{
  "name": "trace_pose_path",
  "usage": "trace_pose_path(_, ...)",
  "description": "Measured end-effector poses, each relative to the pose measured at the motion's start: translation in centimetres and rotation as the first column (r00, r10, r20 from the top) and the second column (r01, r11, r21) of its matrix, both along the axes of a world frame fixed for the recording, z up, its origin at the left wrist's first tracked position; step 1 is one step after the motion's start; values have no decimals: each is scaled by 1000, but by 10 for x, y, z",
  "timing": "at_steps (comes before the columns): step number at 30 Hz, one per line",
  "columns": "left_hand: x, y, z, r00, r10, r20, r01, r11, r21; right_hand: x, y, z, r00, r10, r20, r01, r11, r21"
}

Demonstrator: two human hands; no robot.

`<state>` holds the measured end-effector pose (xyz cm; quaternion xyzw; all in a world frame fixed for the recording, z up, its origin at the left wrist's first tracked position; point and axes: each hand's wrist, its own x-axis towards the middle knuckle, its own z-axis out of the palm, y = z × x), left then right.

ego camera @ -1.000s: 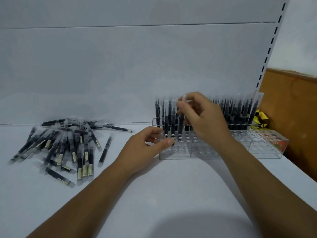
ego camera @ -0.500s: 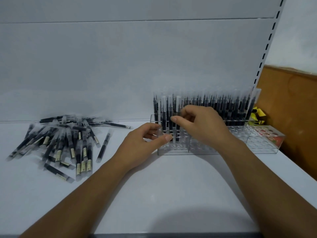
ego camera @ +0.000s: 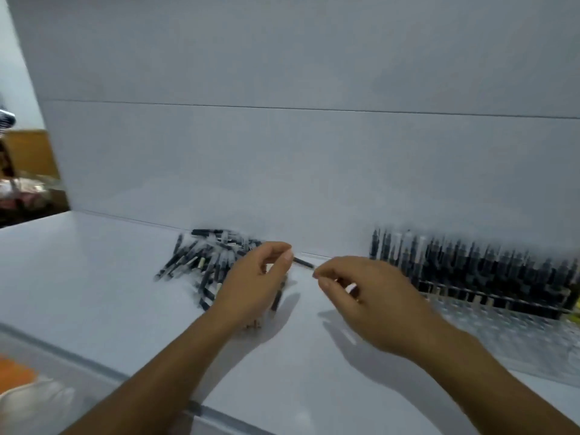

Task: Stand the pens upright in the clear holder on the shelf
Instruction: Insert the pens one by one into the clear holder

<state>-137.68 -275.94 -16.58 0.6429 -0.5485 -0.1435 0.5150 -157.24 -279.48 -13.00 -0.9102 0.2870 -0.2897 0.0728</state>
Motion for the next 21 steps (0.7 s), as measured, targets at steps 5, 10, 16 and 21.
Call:
trace_pose_path(5,52,54,-17,964,65,259,-112,979,171,69,5,-29,962,114,-248,-72,982,174)
trace_pose_path(10,51,74,-28,879,-60,473,-175,883,436,77,-19,-63,952,84,-293,-8,968,250)
trace_pose_path(16,48,65,-27,901,-6,433,-180,905,386,70,-22,-64,995,7,-99,14,977,212)
trace_pose_path(21,60,59,-20,940,131,316,-213,946,243,72,-19,-65,994,-64,-88,78,983,166)
